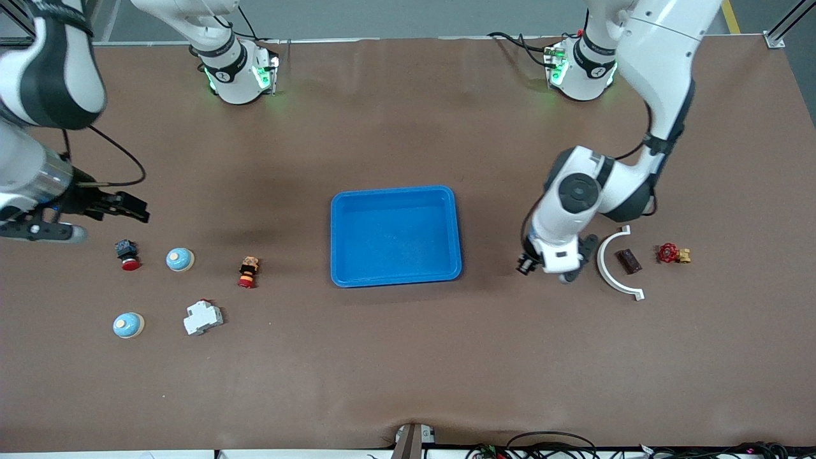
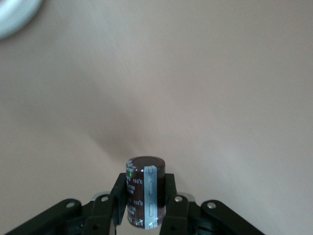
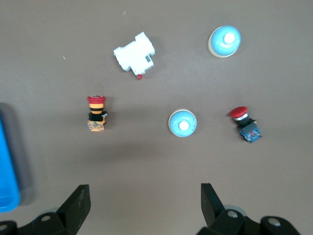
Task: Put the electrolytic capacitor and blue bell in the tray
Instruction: 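Grasp the capacitor with the left gripper while the right gripper reaches the bell, then release the capacitor into the tray while the right gripper grasps the bell, then move the left gripper to the second capacitor while the right gripper lifts, then grasp the second capacitor while the right gripper carries the bell to the tray, then carry the capacitor into the tray while the right gripper lowers the bell, then open both grippers in the tray and move the right gripper to the second bell, then grasp the second blue bell with the right gripper while the left gripper withdraws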
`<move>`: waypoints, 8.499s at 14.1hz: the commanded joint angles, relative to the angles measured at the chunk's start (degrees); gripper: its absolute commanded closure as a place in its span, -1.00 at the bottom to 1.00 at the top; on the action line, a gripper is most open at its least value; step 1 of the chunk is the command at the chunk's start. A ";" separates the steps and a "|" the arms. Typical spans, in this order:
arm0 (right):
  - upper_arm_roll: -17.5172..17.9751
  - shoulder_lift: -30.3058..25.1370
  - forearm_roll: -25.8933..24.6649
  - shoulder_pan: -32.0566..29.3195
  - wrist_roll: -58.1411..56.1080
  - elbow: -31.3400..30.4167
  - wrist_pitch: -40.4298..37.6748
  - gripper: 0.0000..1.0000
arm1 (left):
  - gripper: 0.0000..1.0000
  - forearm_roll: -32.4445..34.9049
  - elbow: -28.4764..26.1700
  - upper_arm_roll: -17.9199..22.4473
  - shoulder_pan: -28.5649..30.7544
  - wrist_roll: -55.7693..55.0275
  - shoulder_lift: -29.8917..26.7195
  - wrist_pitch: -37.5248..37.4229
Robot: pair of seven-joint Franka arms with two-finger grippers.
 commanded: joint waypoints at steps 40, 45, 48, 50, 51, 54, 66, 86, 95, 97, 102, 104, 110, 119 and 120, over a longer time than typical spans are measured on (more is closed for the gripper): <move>0.90 21.87 0.02 -4.71 -5.37 -14.19 43.56 1.00 | -1.00 7.44 10.82 1.43 19.02 29.81 2.73 -20.83; 0.90 8.60 0.03 4.16 12.53 -13.30 22.88 1.00 | -0.62 7.52 6.79 1.34 21.75 37.20 3.26 -20.29; 0.90 4.11 0.03 11.54 24.92 -13.57 18.39 1.00 | -0.57 7.52 3.19 1.25 23.85 37.83 3.35 -15.22; 0.90 3.57 0.11 16.37 33.01 -13.65 18.47 1.00 | -0.55 7.87 0.46 1.43 23.95 37.92 3.26 -10.99; 0.90 3.83 0.11 17.96 36.09 -13.65 18.73 1.00 | -0.52 8.57 -0.16 1.34 24.12 37.83 3.26 -10.19; 0.90 4.27 0.29 22.27 44.54 -13.57 18.99 1.00 | -0.42 8.93 -3.32 1.60 24.21 37.83 2.47 -7.47; 0.72 15.34 0.11 38.80 67.14 -11.46 30.42 1.00 | 1.00 9.81 -1.32 -5.15 25.44 33.02 -4.56 -10.35; -0.77 32.22 -3.05 45.40 78.84 -1.09 36.40 1.00 | 1.00 3.39 30.15 -16.34 1.64 -24.46 15.64 -15.55; -0.51 30.99 -2.27 40.85 75.79 16.10 11.94 -1.00 | 1.00 3.57 29.72 -12.46 -5.41 -39.69 23.56 -8.95; -0.42 30.56 -1.65 37.50 63.96 20.00 3.99 -1.00 | -0.19 3.57 29.63 -12.46 -5.41 -39.69 23.65 -8.95; -0.86 27.57 -2.60 23.19 29.50 19.22 0.54 -1.00 | -1.00 4.88 30.06 -12.28 -4.62 -37.24 19.36 -11.75; -0.95 26.95 -4.27 18.35 18.77 17.99 1.15 -1.00 | -1.00 6.46 30.15 -12.81 -2.09 -29.45 16.19 -15.44; -0.69 25.72 -5.60 0.95 -16.03 16.33 5.44 -1.00 | -1.00 5.86 29.72 -12.63 5.64 6.83 4.51 -29.05; -0.42 34.13 2.11 -10.05 -42.24 20.33 19.61 -1.00 | -1.00 2.42 29.89 -13.16 19.98 43.24 -11.67 -47.09; -0.51 36.94 4.92 -10.50 -45.32 23.67 19.44 -1.00 | -1.00 2.42 29.80 -13.16 21.38 47.37 -13.25 -48.49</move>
